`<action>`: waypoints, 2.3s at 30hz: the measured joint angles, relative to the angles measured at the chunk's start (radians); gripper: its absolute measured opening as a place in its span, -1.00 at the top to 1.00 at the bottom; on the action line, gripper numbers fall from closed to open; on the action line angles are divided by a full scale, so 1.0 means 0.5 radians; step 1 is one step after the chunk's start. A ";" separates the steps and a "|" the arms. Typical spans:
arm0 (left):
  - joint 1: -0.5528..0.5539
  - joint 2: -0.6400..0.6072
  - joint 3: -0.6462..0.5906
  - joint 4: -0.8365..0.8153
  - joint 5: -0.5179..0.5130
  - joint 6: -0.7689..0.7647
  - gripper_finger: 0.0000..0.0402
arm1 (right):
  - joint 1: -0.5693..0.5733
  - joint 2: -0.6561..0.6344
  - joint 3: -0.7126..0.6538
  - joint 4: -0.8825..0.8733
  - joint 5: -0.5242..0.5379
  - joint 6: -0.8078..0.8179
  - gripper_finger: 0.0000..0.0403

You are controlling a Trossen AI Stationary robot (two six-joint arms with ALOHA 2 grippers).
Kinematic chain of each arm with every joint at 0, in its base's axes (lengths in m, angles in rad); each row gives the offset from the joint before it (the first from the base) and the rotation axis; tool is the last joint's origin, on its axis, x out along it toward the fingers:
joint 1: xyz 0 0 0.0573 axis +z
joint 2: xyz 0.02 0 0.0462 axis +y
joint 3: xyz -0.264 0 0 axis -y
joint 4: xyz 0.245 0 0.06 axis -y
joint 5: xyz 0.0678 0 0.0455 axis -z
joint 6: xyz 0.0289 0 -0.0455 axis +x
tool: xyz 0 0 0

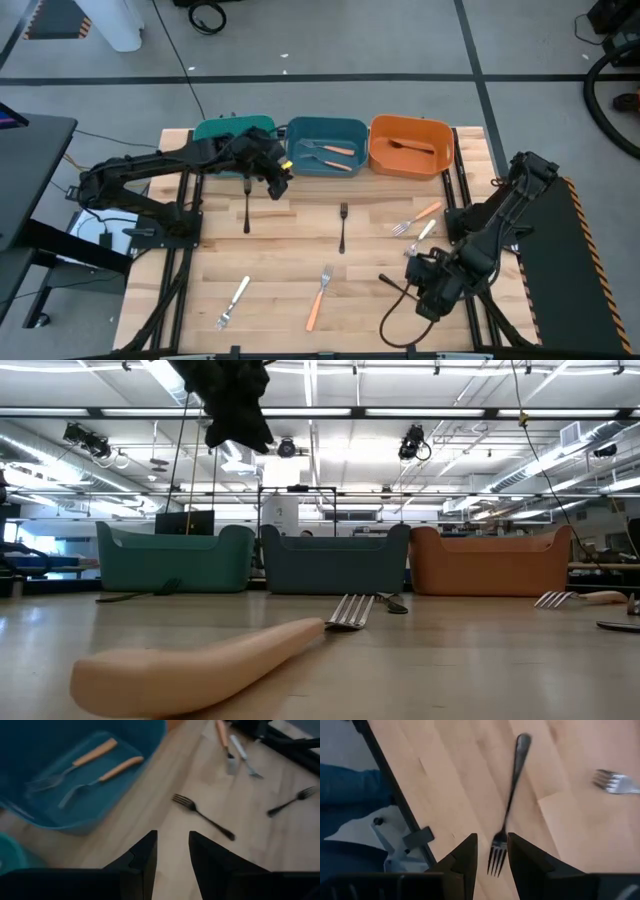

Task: Sort silverware by color (type)
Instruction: Put the bottom right black fork into the orange bin

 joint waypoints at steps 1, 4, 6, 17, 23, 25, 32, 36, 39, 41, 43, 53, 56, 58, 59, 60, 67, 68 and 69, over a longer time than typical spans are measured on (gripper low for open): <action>-0.028 0.000 0.000 0.006 0.000 -0.024 0.40 | 0.010 0.000 -0.054 0.046 0.007 0.024 0.43; -0.102 0.000 0.000 0.017 -0.002 -0.143 0.40 | 0.039 -0.001 -0.202 0.114 0.032 0.149 0.43; -0.145 0.000 0.000 0.017 -0.004 -0.219 0.40 | 0.054 0.000 -0.287 0.177 0.032 0.237 0.43; -0.360 0.000 0.000 0.024 -0.005 -0.389 0.40 | 0.069 0.000 -0.493 0.475 0.010 0.476 0.45; -0.452 0.000 0.000 0.023 -0.007 -0.389 0.40 | 0.069 0.142 -0.496 0.476 0.113 0.483 0.45; -0.473 0.000 0.000 0.023 -0.013 -0.390 0.40 | 0.069 0.255 -0.497 0.516 0.061 0.433 0.45; -0.517 0.000 0.000 0.023 -0.025 -0.399 0.40 | 0.077 0.575 -0.366 0.567 -0.022 0.295 0.45; -0.517 0.000 0.000 0.023 -0.027 -0.431 0.40 | 0.077 0.695 -0.316 0.566 -0.014 0.238 0.45; -0.517 0.000 0.000 0.023 -0.027 -0.429 0.40 | 0.074 0.753 -0.309 0.543 -0.035 0.267 0.45; -0.517 0.000 0.000 0.022 -0.027 -0.426 0.40 | 0.072 0.765 -0.308 0.537 -0.038 0.289 0.45; -0.517 0.000 0.000 0.022 -0.027 -0.425 0.40 | 0.068 0.765 -0.309 0.535 -0.028 0.290 0.47; -0.516 0.000 0.000 -0.128 -0.027 -0.403 0.40 | 0.009 0.758 -0.314 0.531 -0.059 0.285 0.94; -0.516 0.000 0.000 -0.251 -0.027 -0.403 0.40 | -0.017 0.719 -0.322 0.533 -0.089 0.338 0.94; -0.516 0.000 0.000 -0.316 -0.027 -0.403 0.40 | -0.030 0.667 -0.327 0.532 -0.083 0.341 0.95; -0.516 0.000 0.000 -0.339 -0.027 -0.403 0.40 | -0.039 0.639 -0.326 0.486 -0.047 0.342 0.95; -0.516 0.000 0.000 -0.346 -0.037 -0.403 0.40 | -0.053 0.605 -0.321 0.440 -0.018 0.343 0.96; -0.516 0.000 0.000 -0.347 -0.138 -0.403 0.40 | -0.174 0.276 -0.172 0.088 0.229 0.302 0.96; -0.516 0.000 0.000 -0.347 -0.154 -0.403 0.40 | -0.204 0.217 -0.149 0.041 0.286 0.278 0.96; -0.515 0.000 0.000 -0.347 -0.163 -0.404 0.40 | -0.239 0.158 -0.131 -0.035 0.339 0.258 0.96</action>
